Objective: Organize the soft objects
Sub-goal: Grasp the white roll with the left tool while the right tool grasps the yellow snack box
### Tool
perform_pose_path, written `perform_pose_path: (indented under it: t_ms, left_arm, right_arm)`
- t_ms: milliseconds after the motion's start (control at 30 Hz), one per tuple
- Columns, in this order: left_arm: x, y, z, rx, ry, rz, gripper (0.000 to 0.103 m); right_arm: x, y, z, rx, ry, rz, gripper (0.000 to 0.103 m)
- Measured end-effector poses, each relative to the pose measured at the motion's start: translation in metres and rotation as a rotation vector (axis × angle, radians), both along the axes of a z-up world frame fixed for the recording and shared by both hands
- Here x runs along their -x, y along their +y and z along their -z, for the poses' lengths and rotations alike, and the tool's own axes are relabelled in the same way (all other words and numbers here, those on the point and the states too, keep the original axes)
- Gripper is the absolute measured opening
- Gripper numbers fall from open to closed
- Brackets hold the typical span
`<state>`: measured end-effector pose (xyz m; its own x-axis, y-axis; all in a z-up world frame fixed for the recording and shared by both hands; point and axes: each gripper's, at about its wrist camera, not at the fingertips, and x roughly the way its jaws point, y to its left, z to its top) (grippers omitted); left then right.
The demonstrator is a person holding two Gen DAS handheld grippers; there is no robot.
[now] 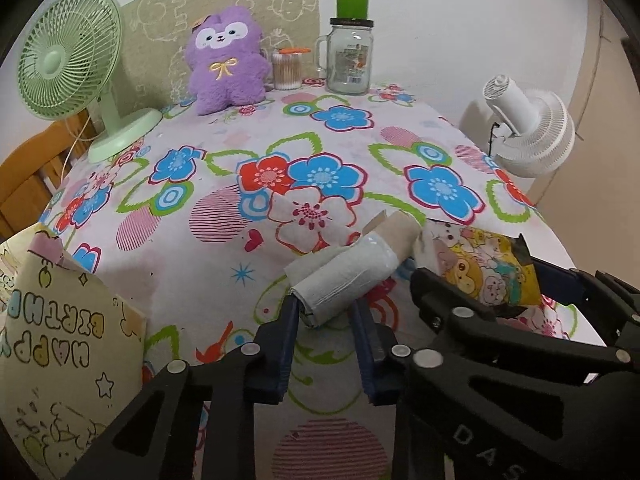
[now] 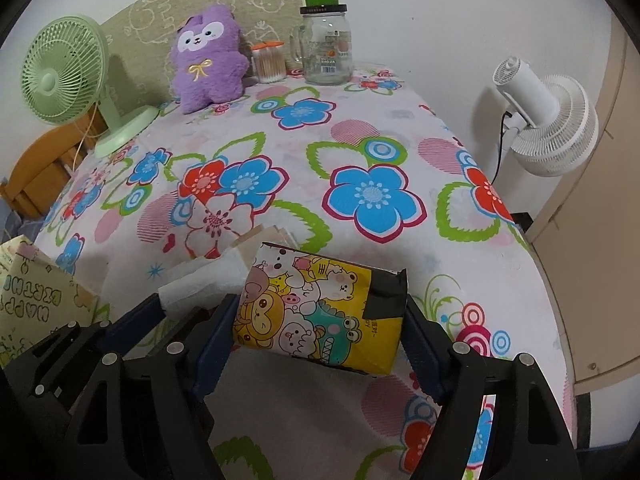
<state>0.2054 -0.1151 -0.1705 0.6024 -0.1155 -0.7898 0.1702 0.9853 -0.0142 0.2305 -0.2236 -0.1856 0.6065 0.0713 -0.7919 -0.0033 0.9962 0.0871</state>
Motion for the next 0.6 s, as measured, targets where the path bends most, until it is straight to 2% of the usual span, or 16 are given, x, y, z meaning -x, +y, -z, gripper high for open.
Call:
perform_pose_path:
  t_ms: [433, 600]
  left_arm:
    - [0.035, -0.003, -0.012, -0.005, -0.022, 0.019, 0.025]
    - [0.038, -0.003, -0.015, -0.030, -0.041, 0.003, 0.043]
  right_arm:
    - [0.032, 0.001, -0.010, -0.003, -0.023, 0.001, 0.079]
    - [0.044, 0.001, -0.013, -0.002, -0.032, -0.001, 0.079]
